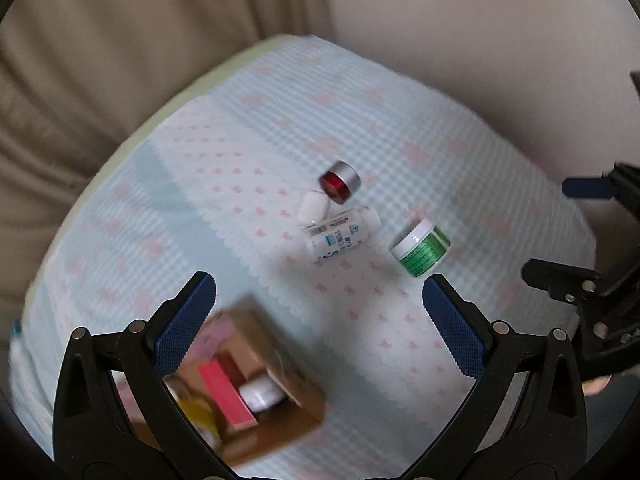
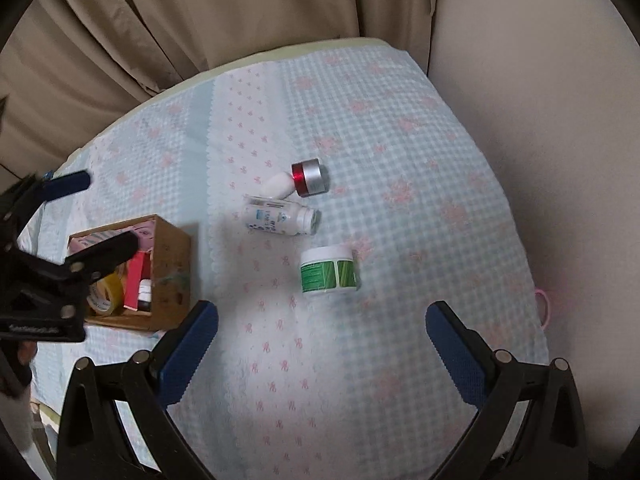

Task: Organize rigid objects
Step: 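Grasp the white pill bottle with the left tool while the right tool grasps the green-labelled jar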

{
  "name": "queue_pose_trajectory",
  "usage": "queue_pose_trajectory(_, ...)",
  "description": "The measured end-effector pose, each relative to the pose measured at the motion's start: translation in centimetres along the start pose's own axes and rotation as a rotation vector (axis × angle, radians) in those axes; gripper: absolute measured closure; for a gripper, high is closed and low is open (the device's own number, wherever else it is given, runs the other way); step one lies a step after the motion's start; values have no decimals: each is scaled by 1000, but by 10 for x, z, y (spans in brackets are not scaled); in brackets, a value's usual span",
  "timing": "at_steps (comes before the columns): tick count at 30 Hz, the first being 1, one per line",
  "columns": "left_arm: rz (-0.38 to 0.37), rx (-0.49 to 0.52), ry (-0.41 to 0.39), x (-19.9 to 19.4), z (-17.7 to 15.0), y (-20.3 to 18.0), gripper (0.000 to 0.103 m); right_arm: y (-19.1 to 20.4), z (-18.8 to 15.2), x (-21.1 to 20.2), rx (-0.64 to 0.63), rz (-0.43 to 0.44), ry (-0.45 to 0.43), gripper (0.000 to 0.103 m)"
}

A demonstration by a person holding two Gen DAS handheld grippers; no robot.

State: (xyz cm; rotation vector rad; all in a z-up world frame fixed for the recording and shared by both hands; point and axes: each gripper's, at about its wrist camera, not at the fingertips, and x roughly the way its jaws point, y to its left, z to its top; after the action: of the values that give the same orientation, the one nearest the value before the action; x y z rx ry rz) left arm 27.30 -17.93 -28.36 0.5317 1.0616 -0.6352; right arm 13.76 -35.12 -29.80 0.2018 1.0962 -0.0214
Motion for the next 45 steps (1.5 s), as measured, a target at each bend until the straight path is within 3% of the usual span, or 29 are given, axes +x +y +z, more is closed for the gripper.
queue_pose_trajectory(8, -97, 359, 107, 102, 34, -5, 1, -14, -2, 60, 48, -1, 28, 0)
queue_pose_trajectory(14, -150, 639, 141, 159, 27, -32, 3, -14, -9, 110, 65, -3, 52, 0)
queue_pose_trajectory(19, -187, 787, 205, 204, 19, -48, 16, -7, -14, 145, 92, 1, 55, 0)
queue_pose_trajectory(24, -216, 864, 221, 228, 14, -53, 18, -1, -16, 173, 73, -20, 55, 0)
queue_pose_trajectory(29, -227, 903, 222, 241, 9, -59, 21, 1, -13, 191, 60, -27, 83, 9)
queue_pose_trajectory(32, -259, 899, 260, 248, 7, -66, 35, -1, -12, 200, 53, -35, 98, 17)
queue_pose_trajectory(34, -247, 890, 269, 253, 7, -66, 39, -4, -11, 205, 53, -33, 106, 19)
queue_pose_trajectory(35, -246, 889, 269, 255, 8, -67, 42, -4, -11, 209, 50, -22, 115, 29)
queue_pose_trajectory(36, -245, 884, 269, 256, 8, -68, 49, -5, -11, 211, 42, -23, 122, 33)
queue_pose_trajectory(45, -226, 838, 282, 254, 12, -66, 53, -21, -7, 205, 53, -2, 118, 34)
